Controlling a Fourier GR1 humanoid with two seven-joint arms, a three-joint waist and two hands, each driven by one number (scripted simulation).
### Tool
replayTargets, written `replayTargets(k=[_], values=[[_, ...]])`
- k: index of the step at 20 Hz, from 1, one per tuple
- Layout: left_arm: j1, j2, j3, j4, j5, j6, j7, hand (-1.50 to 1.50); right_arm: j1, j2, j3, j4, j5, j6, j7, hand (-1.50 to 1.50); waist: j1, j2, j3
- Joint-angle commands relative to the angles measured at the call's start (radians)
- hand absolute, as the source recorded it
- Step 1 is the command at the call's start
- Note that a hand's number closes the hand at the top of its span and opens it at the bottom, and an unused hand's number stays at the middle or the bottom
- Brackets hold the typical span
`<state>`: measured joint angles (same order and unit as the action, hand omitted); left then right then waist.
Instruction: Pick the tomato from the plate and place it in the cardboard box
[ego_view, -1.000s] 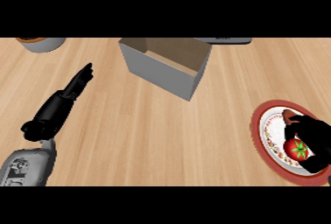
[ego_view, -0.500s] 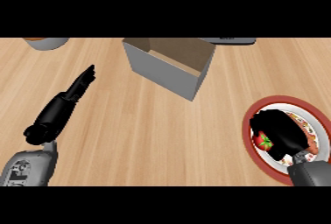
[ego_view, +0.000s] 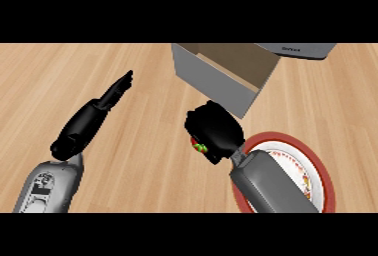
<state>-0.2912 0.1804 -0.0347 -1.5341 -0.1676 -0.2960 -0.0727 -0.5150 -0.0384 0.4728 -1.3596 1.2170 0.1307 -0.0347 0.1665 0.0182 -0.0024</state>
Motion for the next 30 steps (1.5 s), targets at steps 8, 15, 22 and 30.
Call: replayTargets(k=[8, 15, 22, 30], values=[[-0.029, -0.017, 0.003, 0.057, -0.015, 0.021, -0.013, 0.00, -0.372, 0.038, 0.067, 0.039, -0.268, -0.198, 0.539, 1.50, -0.027, -0.002, 0.000], [-0.069, 0.023, 0.037, 0.045, 0.008, -0.009, 0.029, 0.00, -0.626, 0.038, -0.001, 0.252, -0.354, -0.358, 0.801, 1.50, -0.037, -0.001, -0.001], [-0.044, -0.007, 0.032, 0.043, -0.017, 0.036, 0.035, 0.00, -0.787, 0.038, -0.047, 0.589, -0.418, -0.499, 0.733, 1.50, -0.087, 0.000, 0.000], [0.024, 0.039, 0.069, 0.031, -0.003, 0.014, -0.029, 0.00, -0.897, 0.001, -0.175, 0.865, -0.535, -0.178, 0.589, 1.50, -0.100, 0.003, 0.000]])
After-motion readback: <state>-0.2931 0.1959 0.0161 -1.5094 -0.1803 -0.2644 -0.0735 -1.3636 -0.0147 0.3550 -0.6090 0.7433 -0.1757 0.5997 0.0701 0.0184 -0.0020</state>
